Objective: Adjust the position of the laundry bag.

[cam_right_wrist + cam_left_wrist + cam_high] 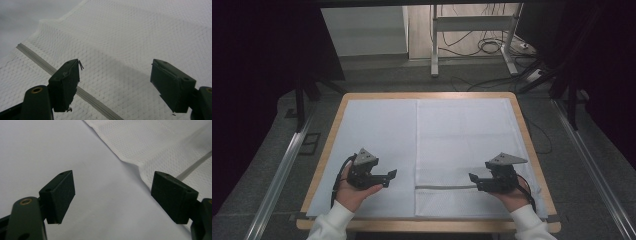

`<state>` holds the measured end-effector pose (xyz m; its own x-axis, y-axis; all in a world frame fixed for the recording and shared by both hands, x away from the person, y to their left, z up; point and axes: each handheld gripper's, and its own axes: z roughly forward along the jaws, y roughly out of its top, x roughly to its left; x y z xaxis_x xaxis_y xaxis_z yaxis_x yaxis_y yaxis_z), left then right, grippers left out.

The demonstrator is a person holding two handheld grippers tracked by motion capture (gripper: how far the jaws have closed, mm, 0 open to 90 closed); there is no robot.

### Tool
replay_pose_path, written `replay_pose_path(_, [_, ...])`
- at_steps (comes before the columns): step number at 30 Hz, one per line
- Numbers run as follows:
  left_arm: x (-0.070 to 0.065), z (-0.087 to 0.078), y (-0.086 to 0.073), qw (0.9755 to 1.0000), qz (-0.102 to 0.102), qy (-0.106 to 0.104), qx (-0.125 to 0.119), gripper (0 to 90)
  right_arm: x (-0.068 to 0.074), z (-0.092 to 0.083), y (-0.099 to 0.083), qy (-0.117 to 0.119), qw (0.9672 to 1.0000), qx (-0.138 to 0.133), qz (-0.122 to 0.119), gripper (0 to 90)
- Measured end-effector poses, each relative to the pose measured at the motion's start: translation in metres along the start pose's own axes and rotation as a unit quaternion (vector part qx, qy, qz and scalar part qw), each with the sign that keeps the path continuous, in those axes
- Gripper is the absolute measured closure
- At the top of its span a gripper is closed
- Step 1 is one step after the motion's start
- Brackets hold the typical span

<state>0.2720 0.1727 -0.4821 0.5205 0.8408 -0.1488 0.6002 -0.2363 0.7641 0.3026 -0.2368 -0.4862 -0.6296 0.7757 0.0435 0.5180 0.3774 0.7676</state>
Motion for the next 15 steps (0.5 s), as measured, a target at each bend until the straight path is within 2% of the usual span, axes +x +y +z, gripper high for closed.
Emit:
replay_pose_path(7, [0.0004,0.0006,0.0036,1.0000,-0.003,0.000,0.007,19.1,-0.0016,0.0006,-0.0016,-0.003,1.0000,0.000,-0.003,22.7])
replay_pose_path(15, [-0.0074,0.0083,0.0063,0.9996,-0.004,-0.010,0.027,20.5,-0.0012,-0.0004,-0.0004,-0.009,0.9999,-0.002,-0.005,22.7])
